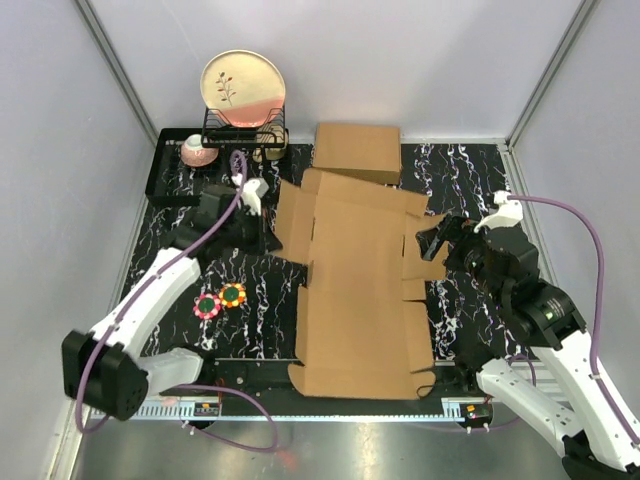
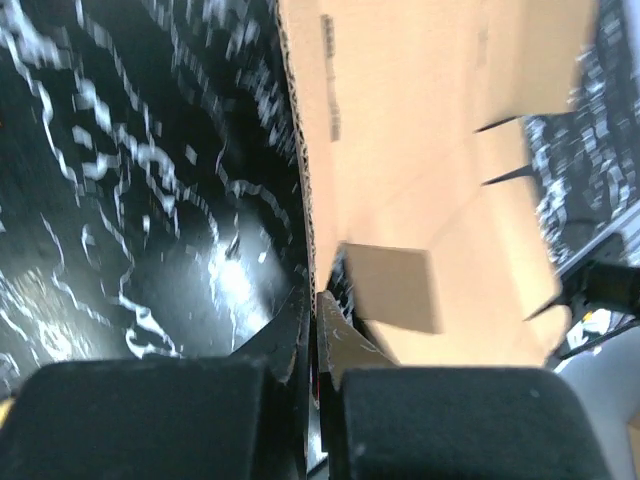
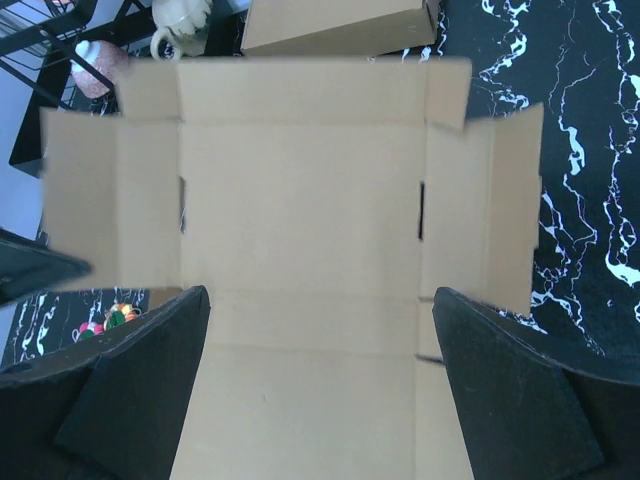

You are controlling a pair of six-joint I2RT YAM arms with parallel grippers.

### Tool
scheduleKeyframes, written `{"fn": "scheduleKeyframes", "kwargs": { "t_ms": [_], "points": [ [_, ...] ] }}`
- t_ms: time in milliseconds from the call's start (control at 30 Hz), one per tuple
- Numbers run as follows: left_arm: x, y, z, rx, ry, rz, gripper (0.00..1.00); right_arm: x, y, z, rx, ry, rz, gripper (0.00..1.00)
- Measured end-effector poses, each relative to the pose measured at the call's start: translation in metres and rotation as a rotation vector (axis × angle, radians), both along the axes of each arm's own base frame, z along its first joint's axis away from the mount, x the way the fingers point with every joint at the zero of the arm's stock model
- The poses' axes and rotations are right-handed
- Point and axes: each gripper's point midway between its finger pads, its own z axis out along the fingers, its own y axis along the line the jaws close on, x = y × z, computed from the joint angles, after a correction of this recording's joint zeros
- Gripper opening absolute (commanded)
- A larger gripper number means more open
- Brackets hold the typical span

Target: Fold the paper box

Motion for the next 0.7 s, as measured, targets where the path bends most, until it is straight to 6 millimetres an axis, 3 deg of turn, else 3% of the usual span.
{"fn": "scheduleKeyframes", "kwargs": {
  "t_ms": [133, 233, 633, 700],
  "points": [
    [-0.013, 0.006, -0.063, 0.093, 0.198, 0.019, 0.0, 0.003, 0.002, -0.008, -0.01, 0.019, 0.0, 1.0],
    [-0.011, 0.007, -0.082, 0.155, 0.235, 0.031, 0.0, 0.005, 0.003, -0.022, -0.029, 0.052, 0.0, 1.0],
    [0.009, 0.0, -0.095, 0.326, 0.169, -0.022, 0.0, 0.024, 0.014, -0.06, -0.102, 0.173, -0.001, 1.0],
    [0.011, 0.002, -0.097, 0.35, 0.162, -0.017, 0.05, 0.031, 0.017, -0.066, -0.113, 0.19, -0.001, 1.0]
  ]
}}
